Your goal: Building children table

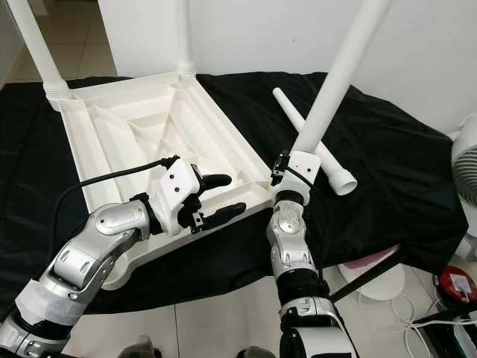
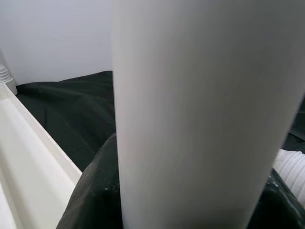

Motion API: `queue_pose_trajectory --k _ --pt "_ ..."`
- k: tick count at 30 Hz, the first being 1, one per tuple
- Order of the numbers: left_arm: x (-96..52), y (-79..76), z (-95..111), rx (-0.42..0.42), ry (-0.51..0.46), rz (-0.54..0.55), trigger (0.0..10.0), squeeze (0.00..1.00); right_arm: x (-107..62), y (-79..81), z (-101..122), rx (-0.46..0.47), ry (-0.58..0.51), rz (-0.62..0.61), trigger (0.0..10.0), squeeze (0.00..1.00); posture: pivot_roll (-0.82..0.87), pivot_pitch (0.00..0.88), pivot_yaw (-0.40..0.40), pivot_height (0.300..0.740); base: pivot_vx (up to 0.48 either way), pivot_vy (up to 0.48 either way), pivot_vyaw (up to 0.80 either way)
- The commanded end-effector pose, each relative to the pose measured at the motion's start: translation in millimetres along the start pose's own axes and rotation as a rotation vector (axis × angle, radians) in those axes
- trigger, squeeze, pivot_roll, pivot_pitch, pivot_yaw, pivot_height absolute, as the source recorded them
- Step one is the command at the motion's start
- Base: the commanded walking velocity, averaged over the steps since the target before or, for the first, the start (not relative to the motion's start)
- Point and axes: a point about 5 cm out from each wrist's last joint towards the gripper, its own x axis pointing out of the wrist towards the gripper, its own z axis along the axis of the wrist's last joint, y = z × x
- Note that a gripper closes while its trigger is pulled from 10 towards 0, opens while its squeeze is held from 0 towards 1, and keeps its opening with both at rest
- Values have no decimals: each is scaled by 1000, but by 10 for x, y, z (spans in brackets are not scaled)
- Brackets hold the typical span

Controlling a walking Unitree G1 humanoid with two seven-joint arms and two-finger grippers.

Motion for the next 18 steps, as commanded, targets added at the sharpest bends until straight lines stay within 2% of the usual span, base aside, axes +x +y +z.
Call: queue_pose_trajectory --k 1,6,13,14,18 --pt "16 -7 23 13 -2 -35 10000 0 -118 -335 -392 -46 187 -145 10000 0 59 0 -32 740 0 0 0" --pt "15 -7 22 12 -2 -36 10000 0 -115 -356 -412 -38 202 -172 10000 0 62 0 -31 740 0 0 0" --pt "23 -11 26 12 -2 -39 10000 0 -76 -298 -374 -7 173 -139 10000 0 63 0 -28 740 0 0 0" --pt "22 -15 24 10 -2 -39 10000 0 -69 -297 -332 4 140 -128 10000 1000 63 0 -27 740 0 0 0" --pt "23 -21 21 6 0 -40 10000 0 -49 -297 -238 26 70 -104 10000 1000 62 0 -30 740 0 0 0"
